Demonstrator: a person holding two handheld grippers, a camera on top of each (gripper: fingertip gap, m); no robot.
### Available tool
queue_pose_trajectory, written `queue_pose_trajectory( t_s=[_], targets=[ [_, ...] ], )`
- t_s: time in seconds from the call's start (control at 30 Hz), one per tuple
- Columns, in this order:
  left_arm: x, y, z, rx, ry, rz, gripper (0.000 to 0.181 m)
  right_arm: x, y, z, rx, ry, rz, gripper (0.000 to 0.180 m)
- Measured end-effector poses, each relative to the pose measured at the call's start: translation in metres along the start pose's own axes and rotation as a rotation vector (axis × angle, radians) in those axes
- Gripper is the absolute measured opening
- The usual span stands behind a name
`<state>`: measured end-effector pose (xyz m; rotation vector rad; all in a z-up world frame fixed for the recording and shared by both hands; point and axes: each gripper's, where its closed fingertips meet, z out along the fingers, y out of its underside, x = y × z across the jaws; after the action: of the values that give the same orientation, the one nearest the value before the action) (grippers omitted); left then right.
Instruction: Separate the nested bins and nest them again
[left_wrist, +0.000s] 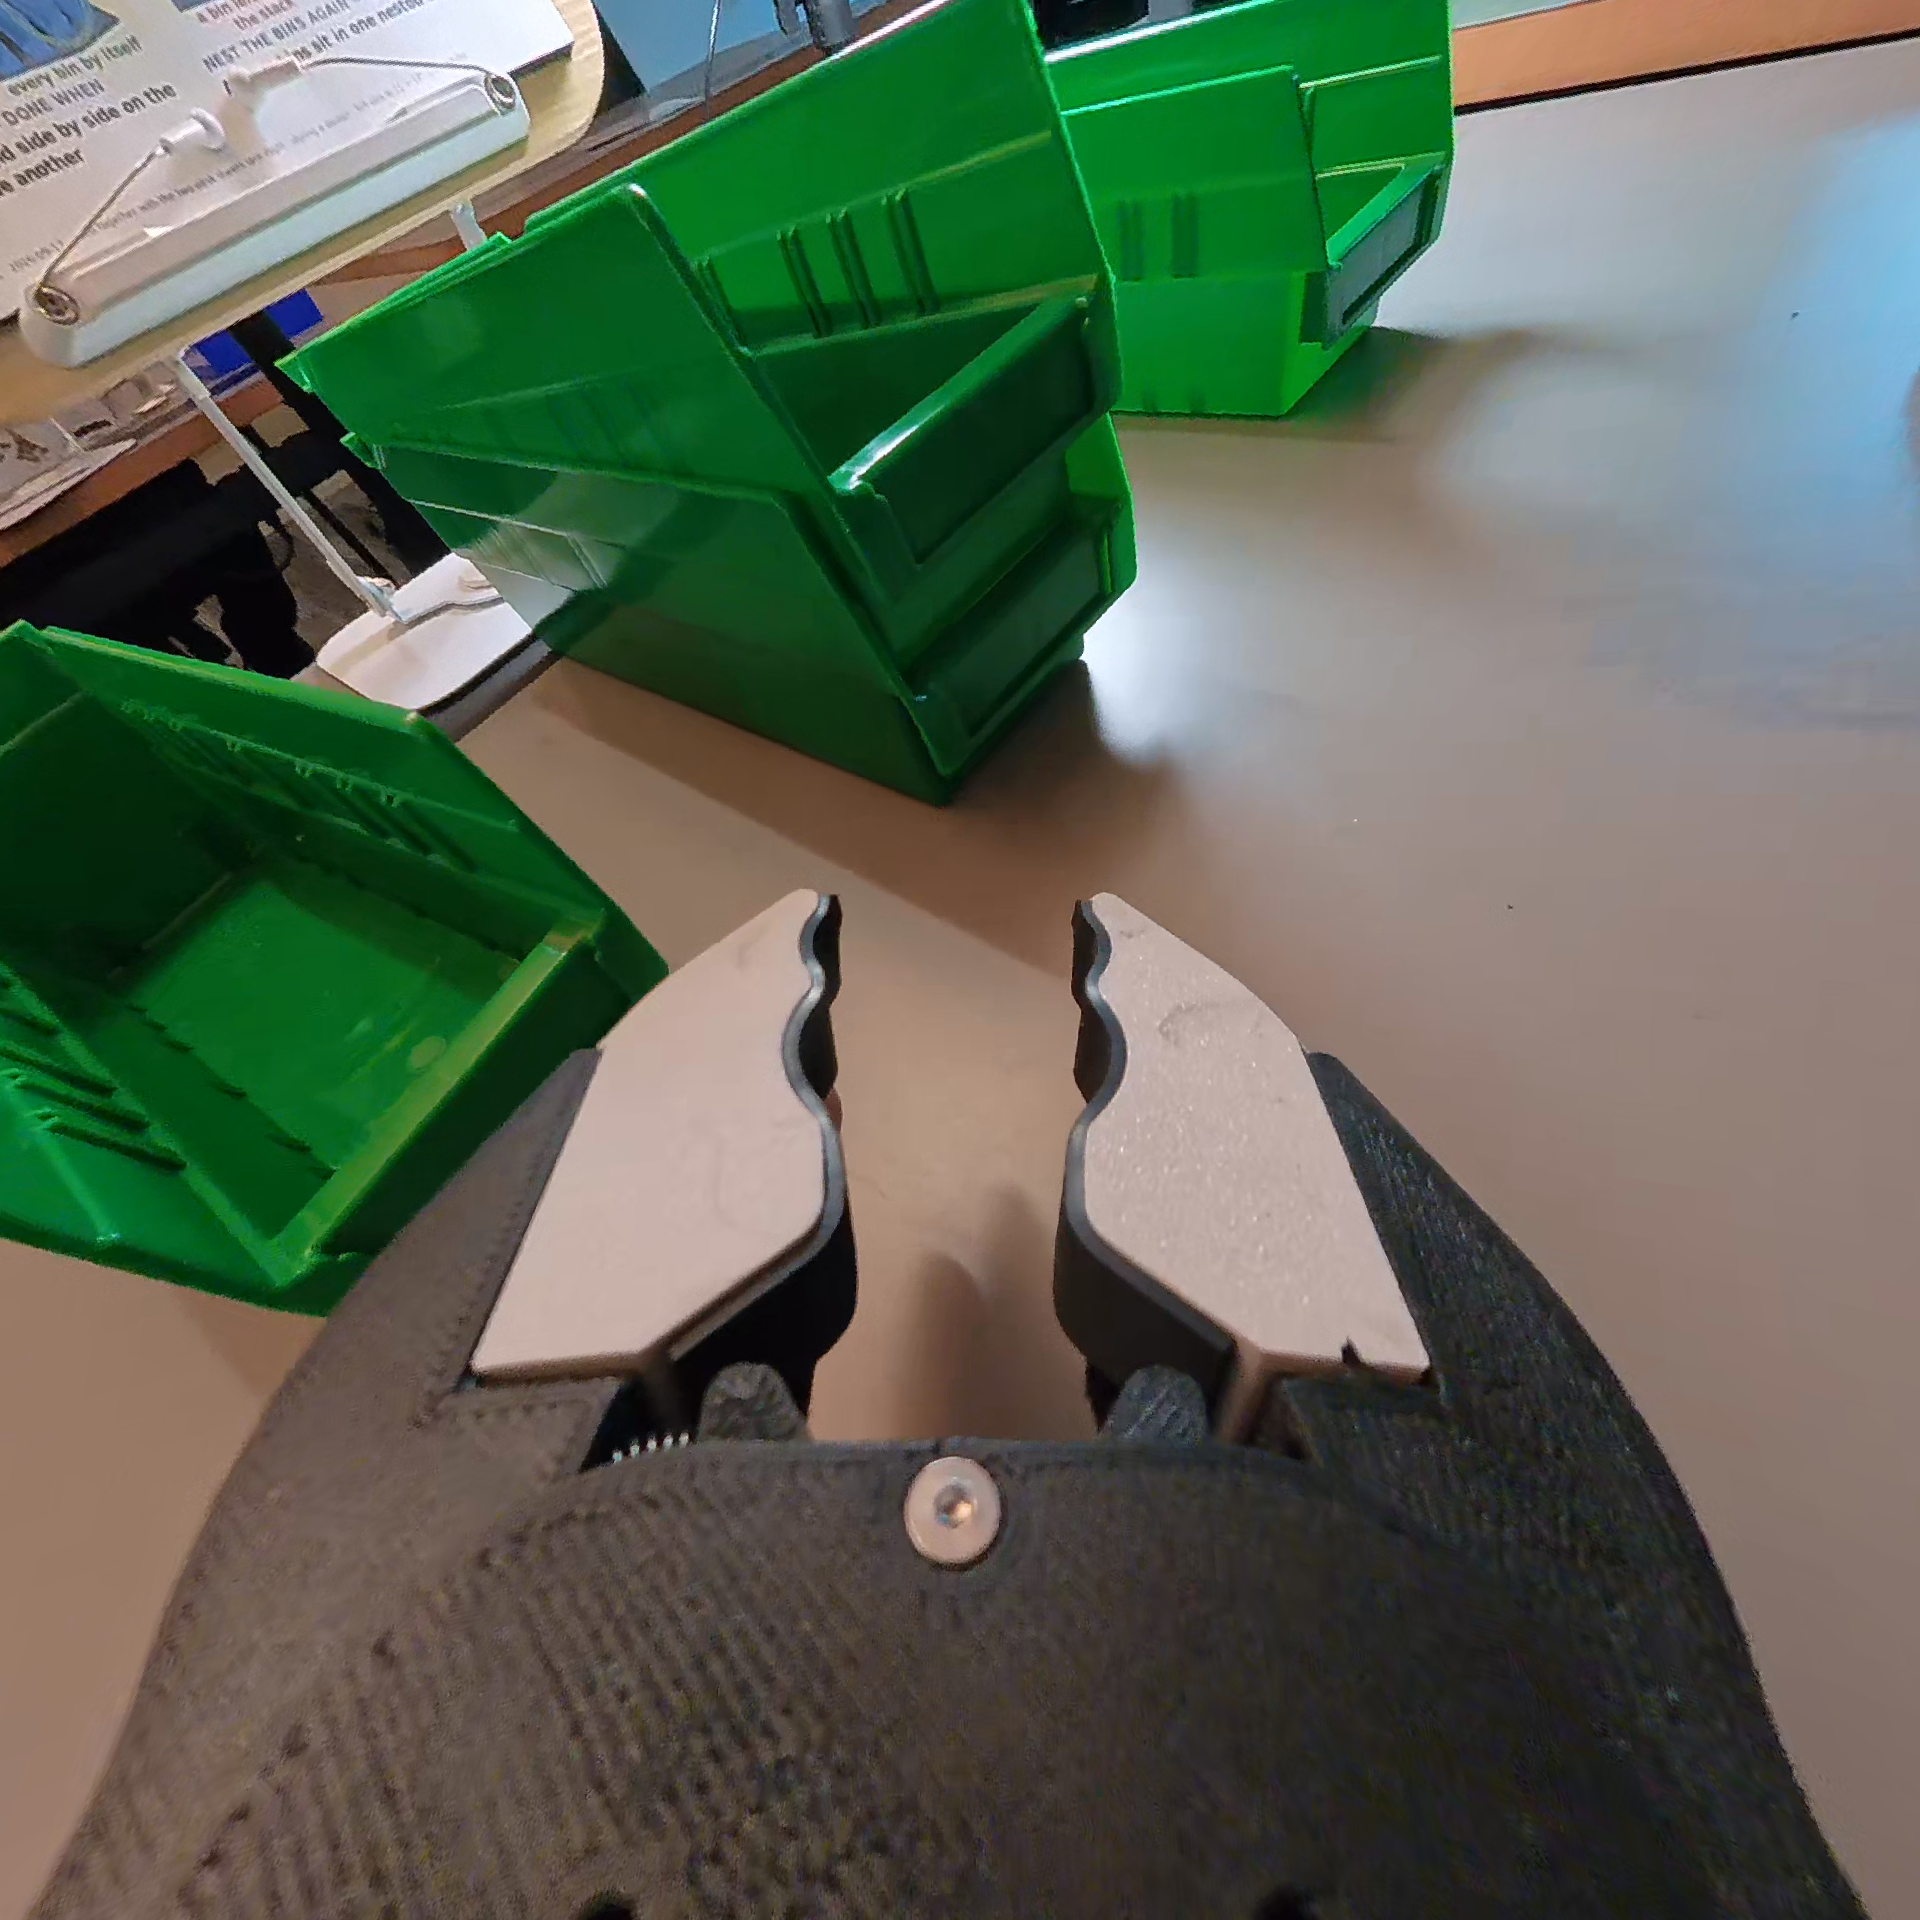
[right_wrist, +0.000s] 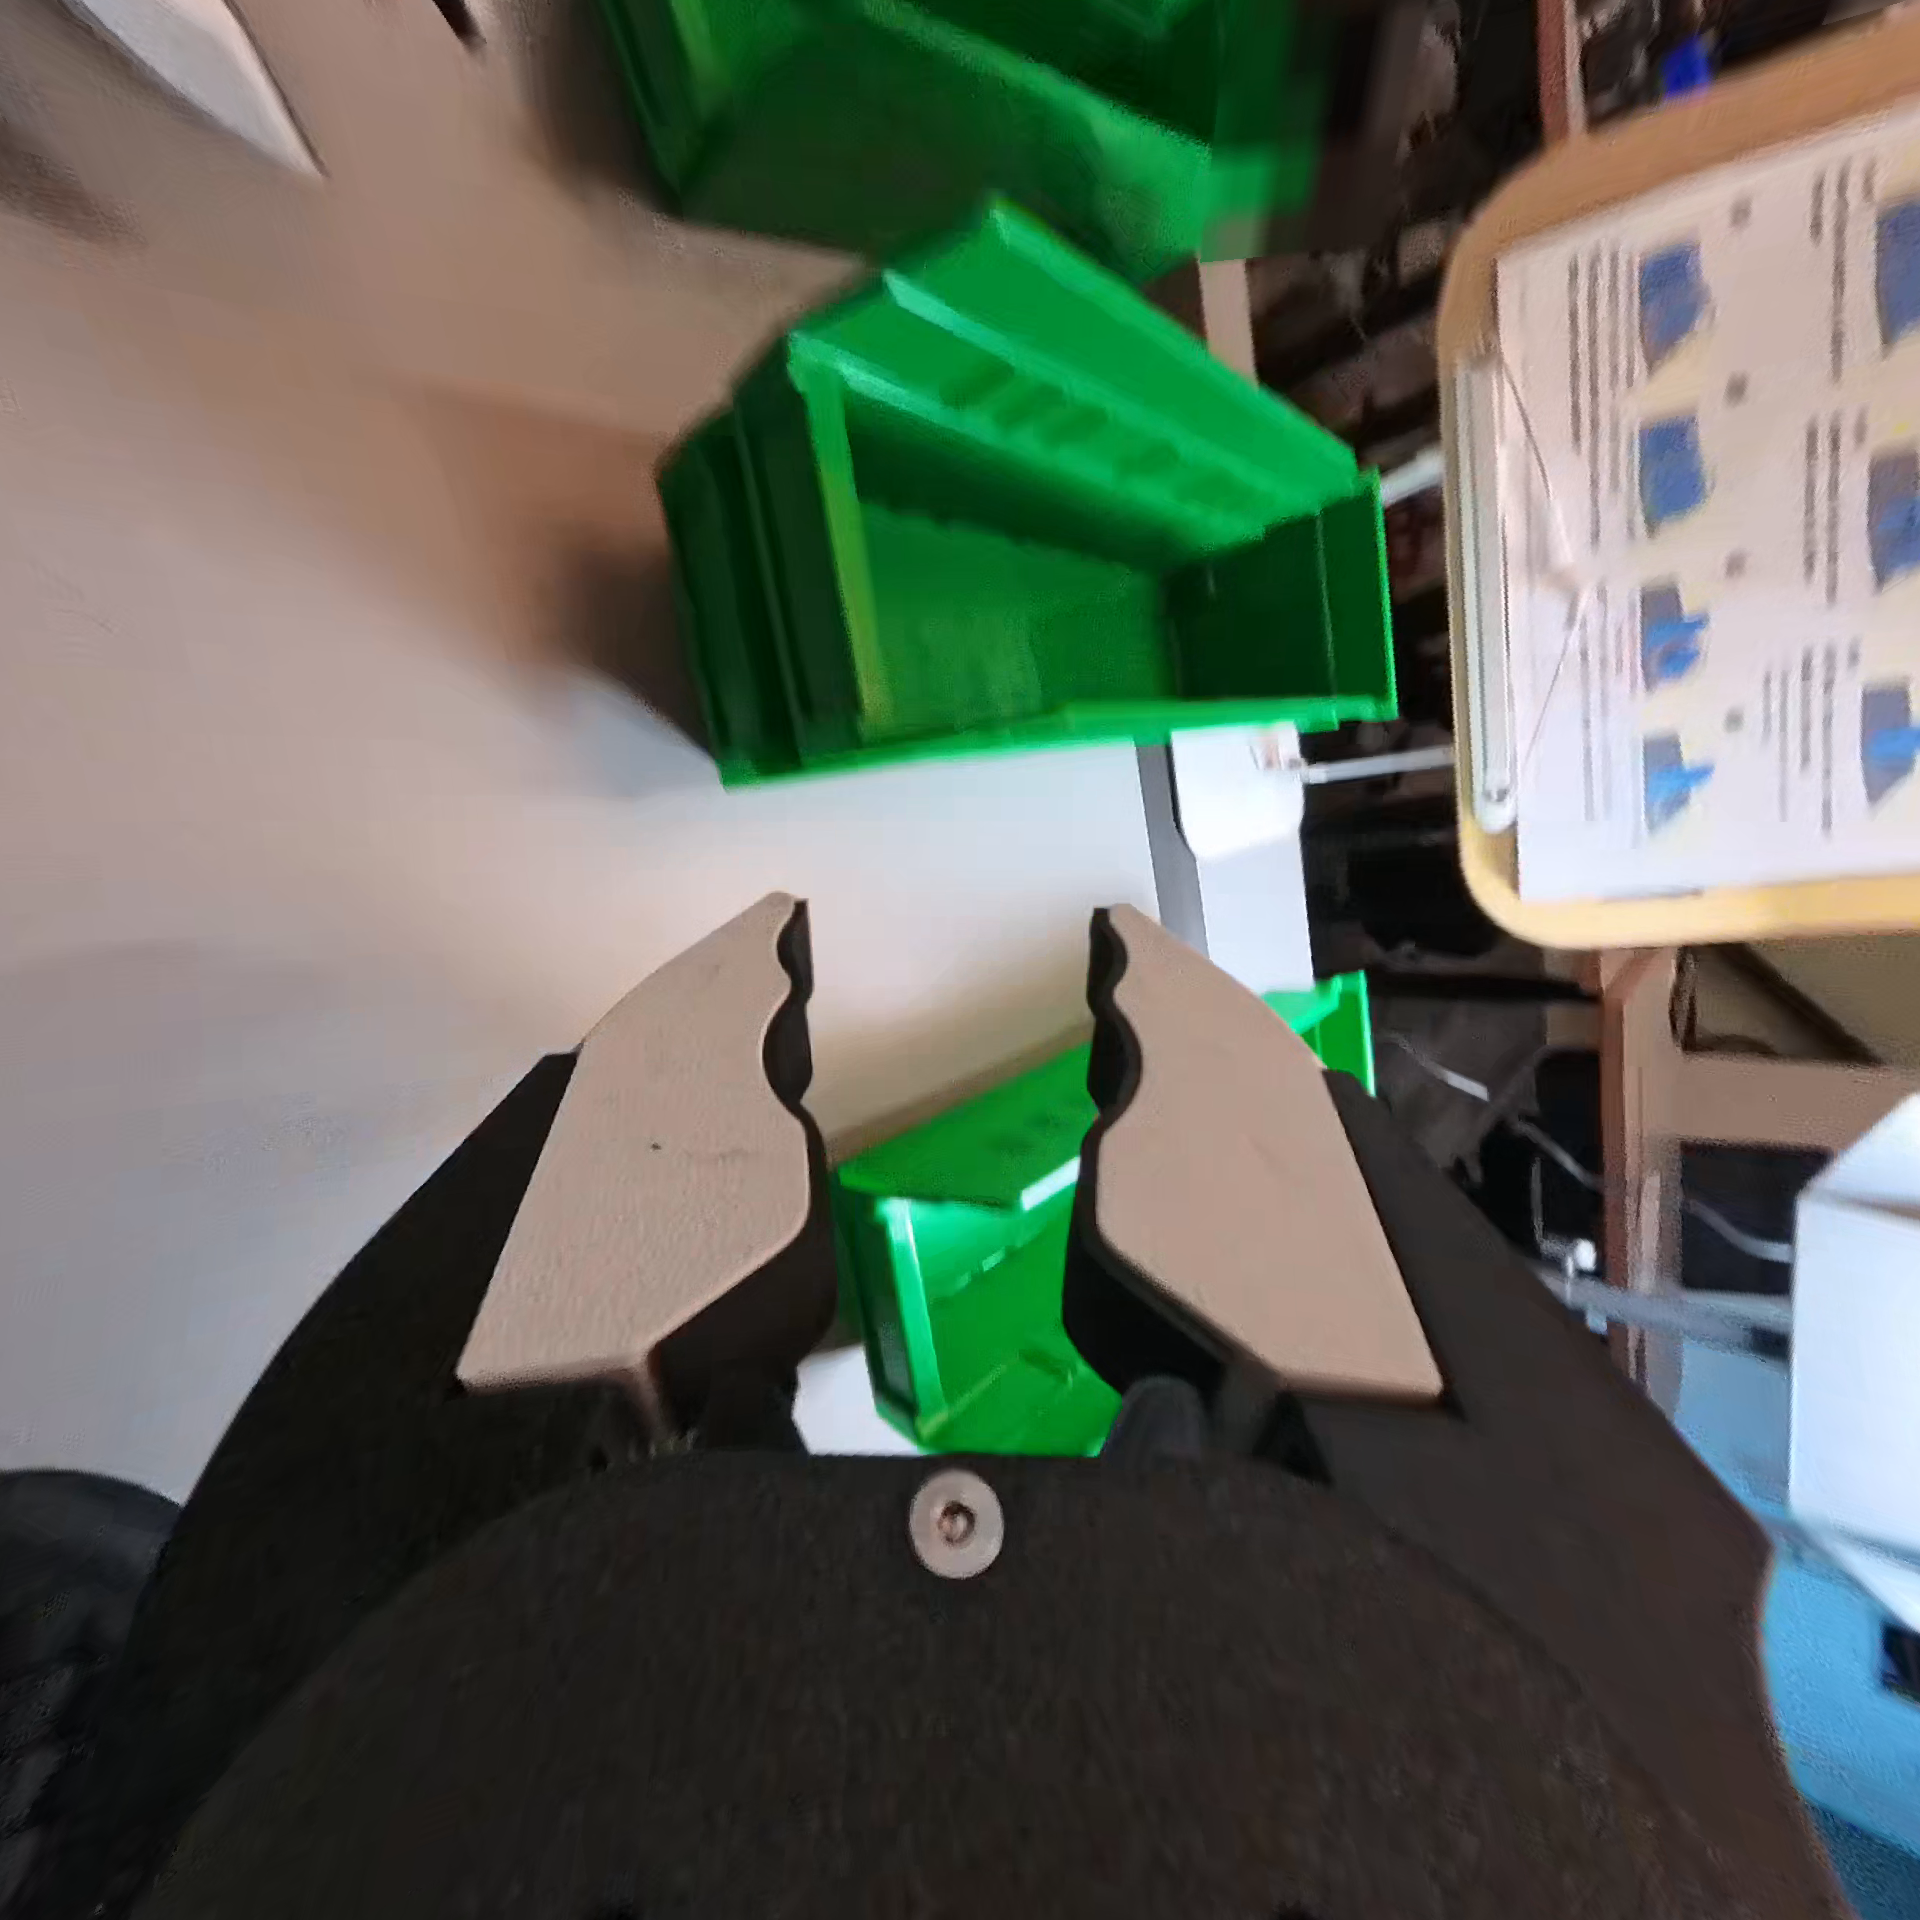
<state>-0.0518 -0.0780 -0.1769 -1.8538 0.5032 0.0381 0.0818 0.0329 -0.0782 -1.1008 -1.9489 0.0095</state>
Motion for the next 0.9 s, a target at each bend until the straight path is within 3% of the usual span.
queue_pose_trajectory(
  t_s=[0.2,0.43,0.7,0.9],
  targets=[
    [0.002,-0.005,-0.004,0.028,0.016,-0.011,0.044,-0.036,-0.057,0.046,0.009,-0.147,-0.135,0.054],
    [0.002,-0.009,-0.008,0.051,0.021,0.01,0.044,-0.046,-0.045,0.116,-0.14,-0.15,-0.189,0.06],
    [0.006,-0.009,-0.008,0.05,0.055,0.005,0.042,-0.038,-0.035,0.131,-0.211,-0.129,-0.222,0.035],
    [0.007,-0.011,-0.009,0.059,0.045,0.019,0.042,-0.038,-0.033,0.135,-0.233,-0.133,-0.23,0.029]
  ],
)
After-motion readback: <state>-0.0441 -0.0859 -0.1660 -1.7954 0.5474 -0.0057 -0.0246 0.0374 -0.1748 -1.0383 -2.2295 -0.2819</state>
